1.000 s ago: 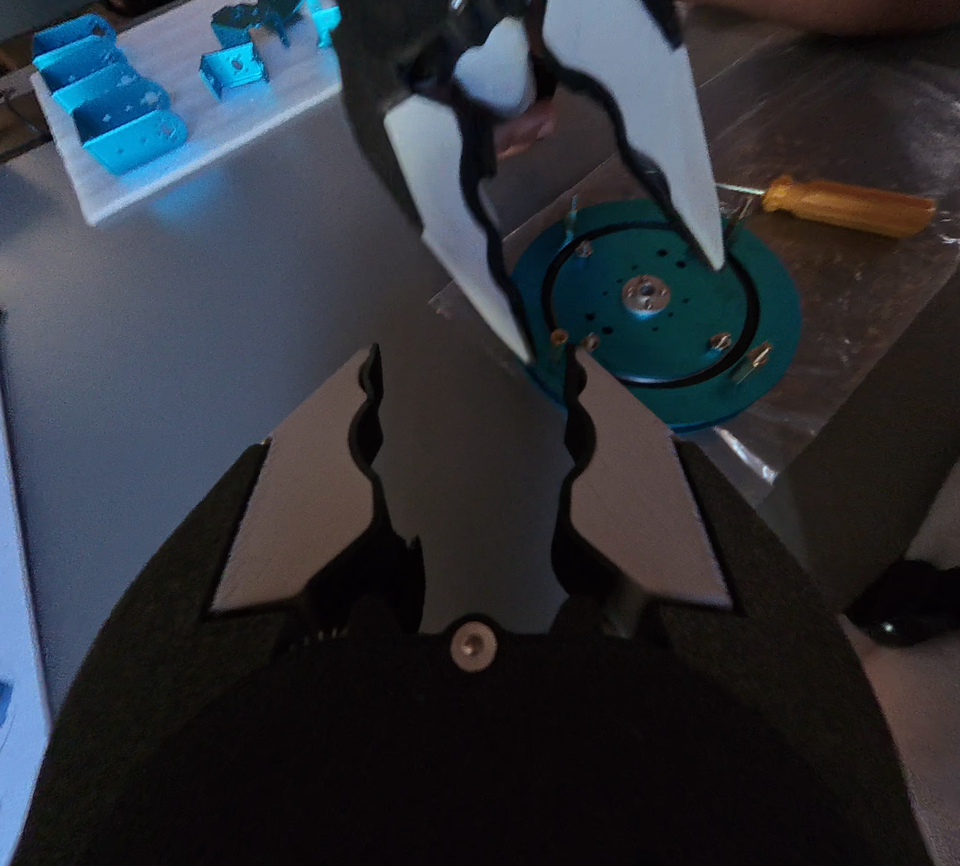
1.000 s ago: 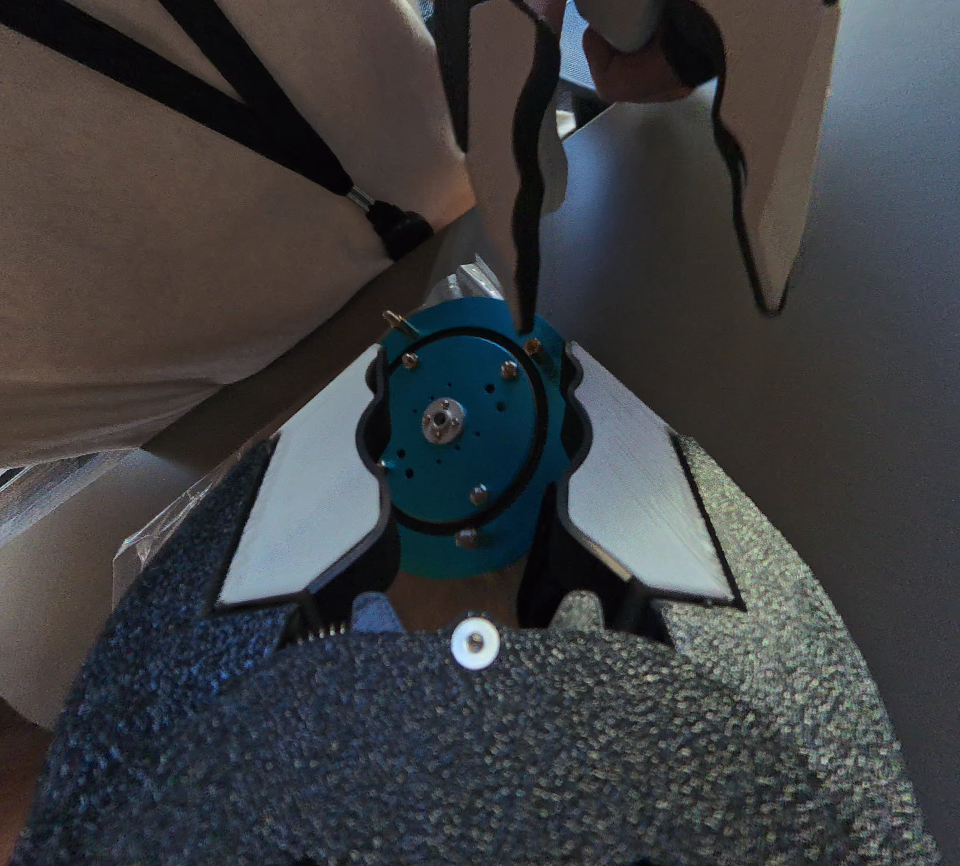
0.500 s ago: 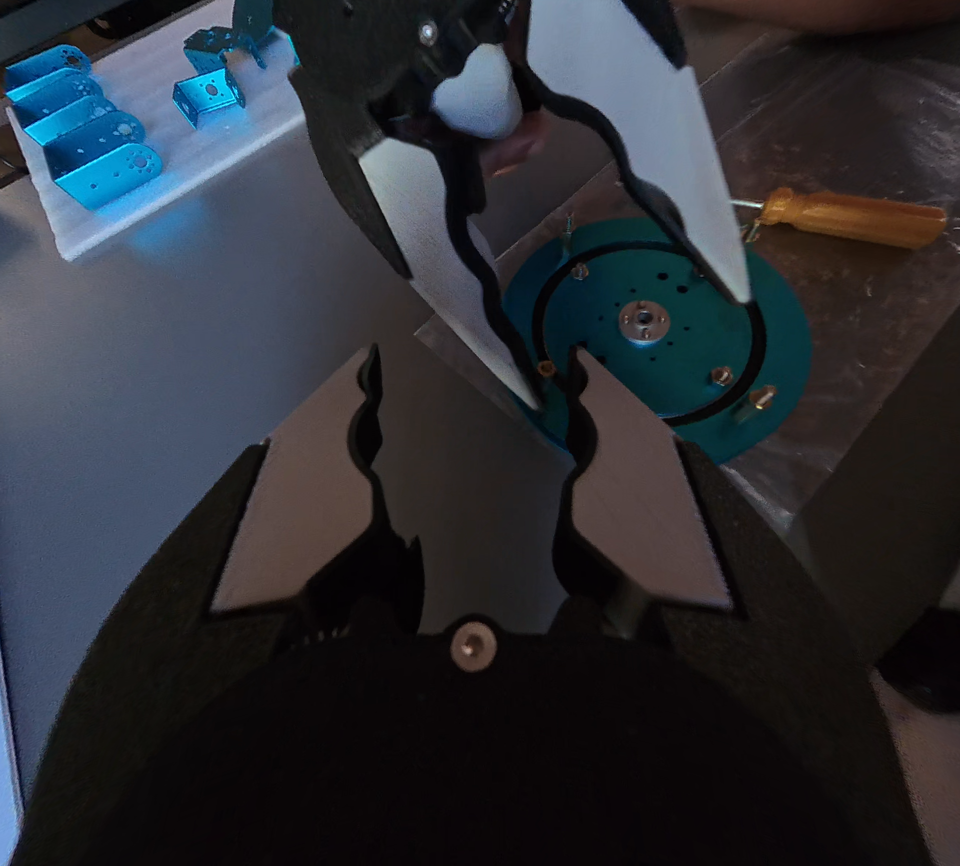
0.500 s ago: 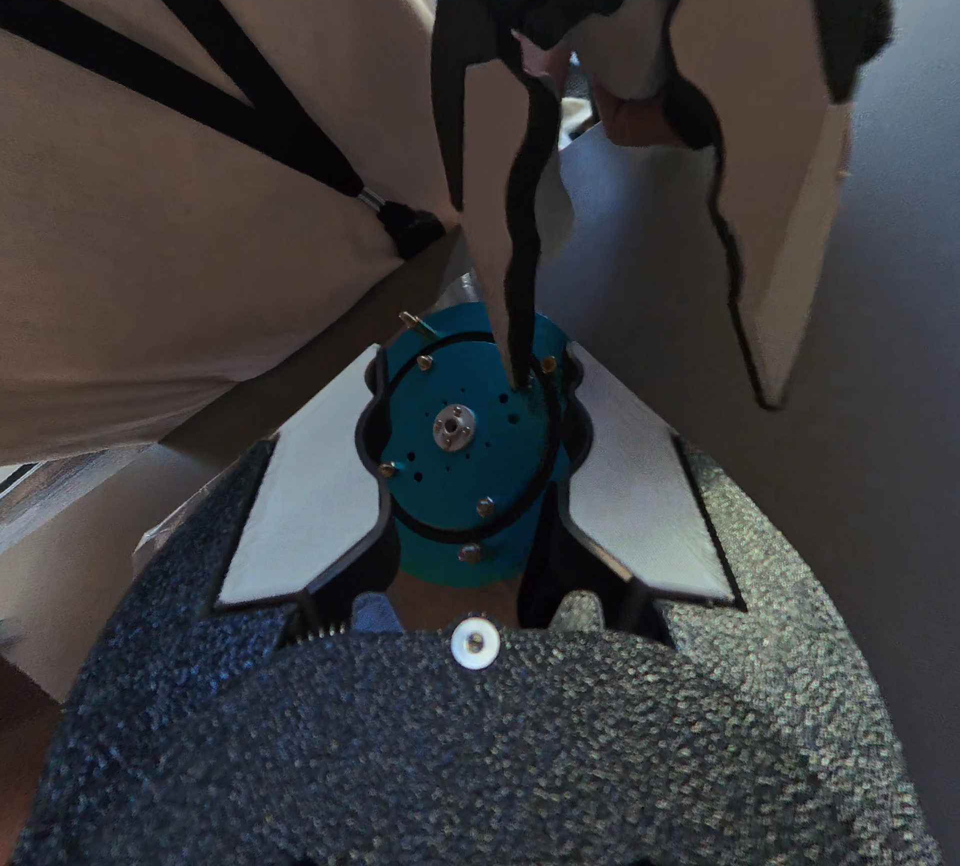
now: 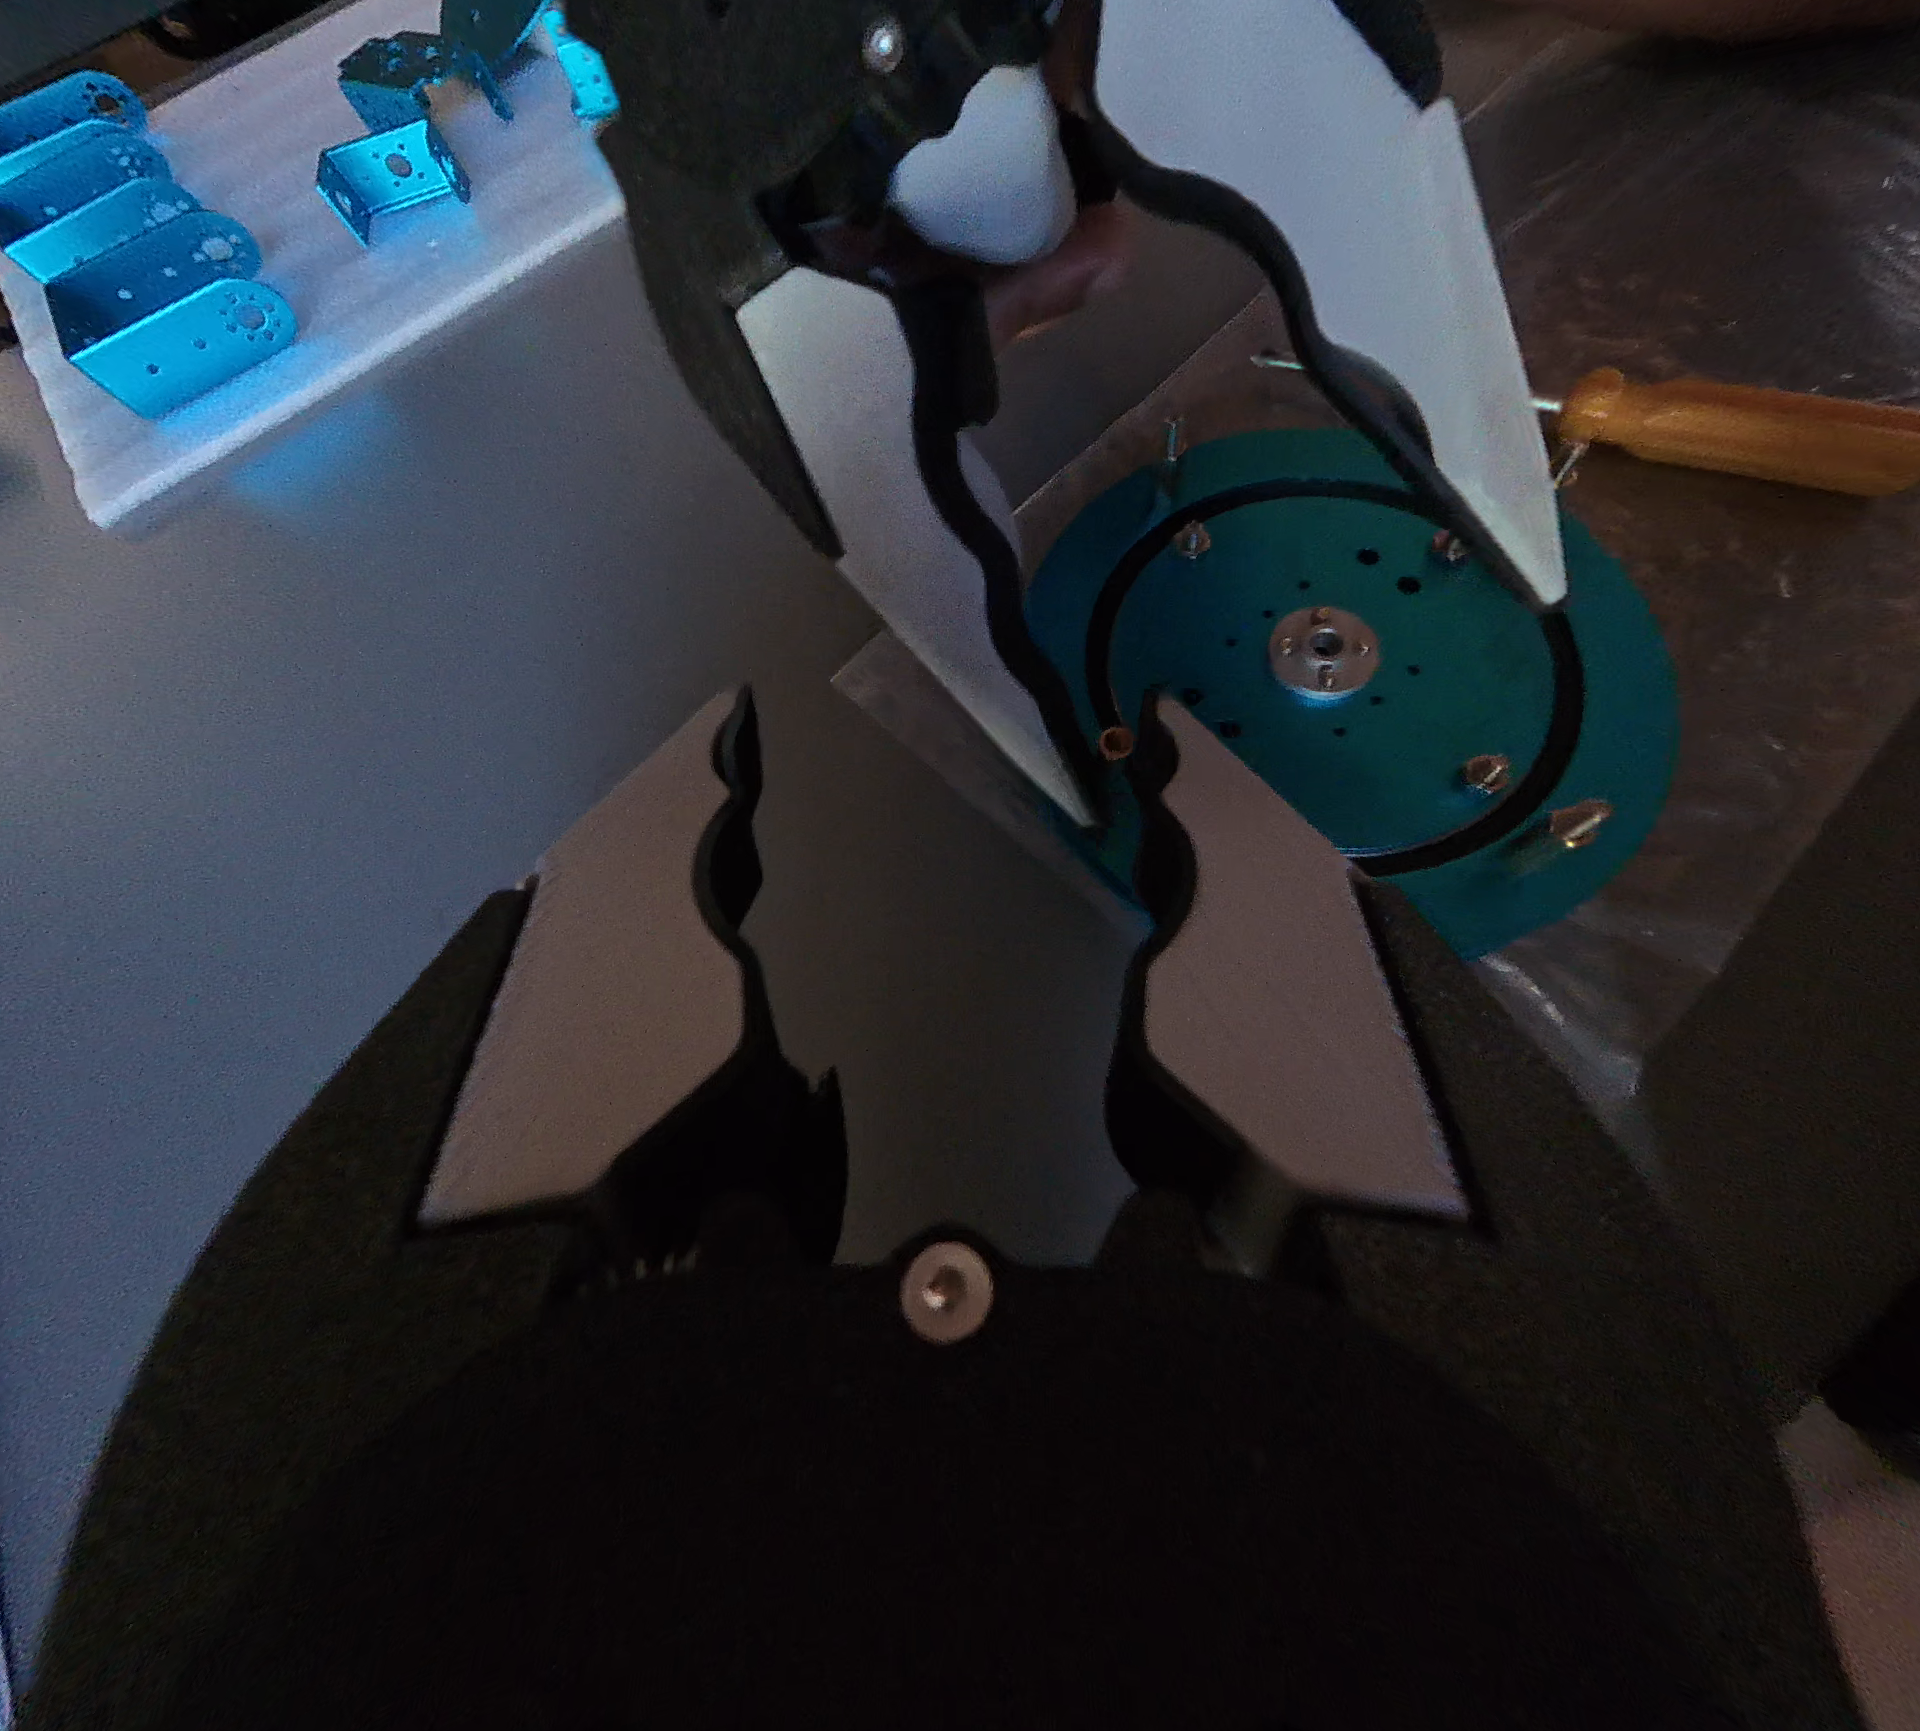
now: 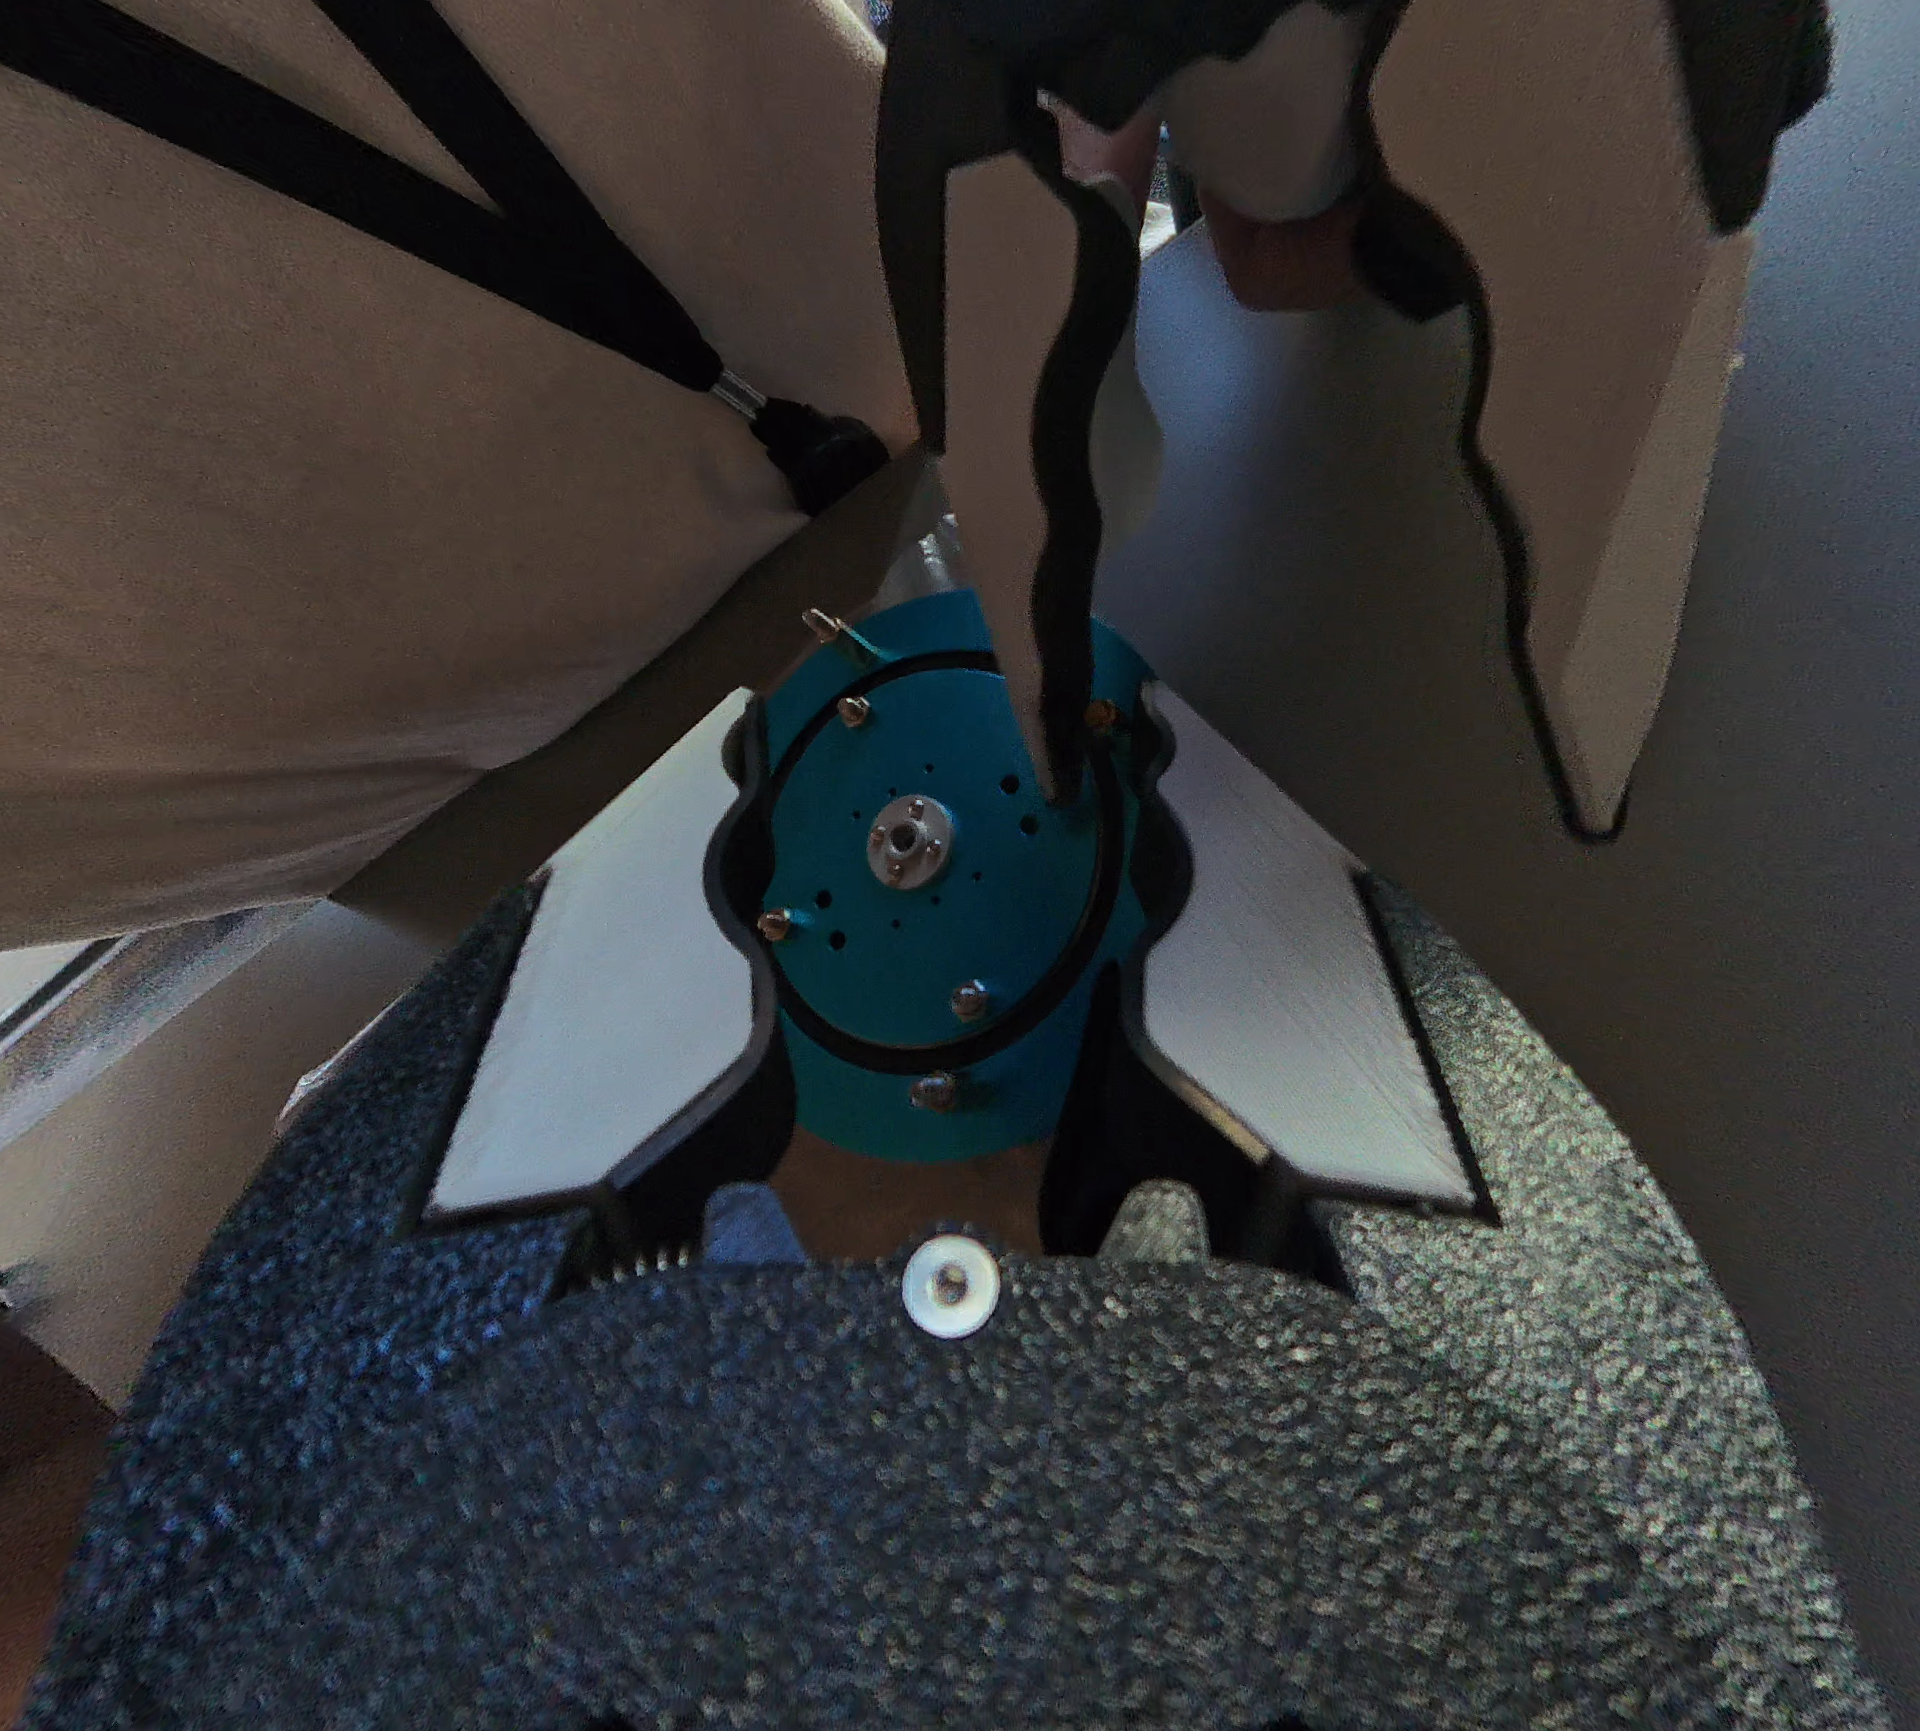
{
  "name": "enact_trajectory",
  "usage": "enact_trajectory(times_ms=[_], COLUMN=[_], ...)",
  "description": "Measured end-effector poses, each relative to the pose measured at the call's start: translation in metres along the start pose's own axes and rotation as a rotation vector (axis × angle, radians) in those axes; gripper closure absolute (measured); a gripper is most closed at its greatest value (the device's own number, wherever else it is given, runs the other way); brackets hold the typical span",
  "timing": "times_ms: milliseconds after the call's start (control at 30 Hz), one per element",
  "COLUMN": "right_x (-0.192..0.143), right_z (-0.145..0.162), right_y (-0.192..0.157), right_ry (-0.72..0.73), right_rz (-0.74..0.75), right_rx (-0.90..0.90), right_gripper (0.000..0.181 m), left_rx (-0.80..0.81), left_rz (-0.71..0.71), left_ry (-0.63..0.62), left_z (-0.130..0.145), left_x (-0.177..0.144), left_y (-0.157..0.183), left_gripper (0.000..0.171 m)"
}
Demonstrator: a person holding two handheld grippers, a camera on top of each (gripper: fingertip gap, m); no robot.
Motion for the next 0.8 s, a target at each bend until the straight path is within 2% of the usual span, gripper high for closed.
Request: enact_trajectory(times_ms=[133, 200, 300, 400, 600, 700, 800], right_x=[-0.017, -0.021, -0.009, 0.0, -0.023, -0.014, -0.003], right_z=[0.01, 0.005, -0.001, 0.001, 0.008, 0.002, 0.002], right_y=[0.002, 0.004, 0.003, -0.001, 0.002, 0.002, -0.002], right_ry=[-0.003, 0.031, 0.014, -0.003, 0.02, 0.016, -0.001], right_rz=[0.041, 0.061, 0.03, 0.008, 0.066, 0.044, 0.01], right_rx=[0.028, 0.013, -0.012, -0.003, 0.026, 0.0, 0.0], right_gripper=[0.118, 0.117, 0.114, 0.113, 0.115, 0.112, 0.112], left_rx=[-0.028, -0.02, 0.005, 0.014, -0.007, 0.019, 0.034], left_rz=[-0.019, -0.018, 0.002, -0.007, -0.029, 0.008, -0.003], left_ry=[-0.012, -0.012, 0.012, -0.007, -0.025, 0.015, 0.007], left_z=[0.008, 0.009, -0.002, -0.001, 0.008, -0.006, -0.008], left_x=[-0.013, -0.016, -0.01, -0.001, -0.015, -0.009, 0.003], left_y=[-0.005, -0.003, 0.002, -0.001, -0.004, 0.004, -0.001], left_gripper=[0.101, 0.101, 0.101, 0.1, 0.106, 0.102, 0.102])
Point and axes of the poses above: each gripper's, where its closed fingertips meet, x out along the fingers, z out of its underside, y = z × x across the jaws, the point moved 5 cm from there along -x, back along the fingers, and after that the axes turned 10 degrees about z, right-handed, at the moved point
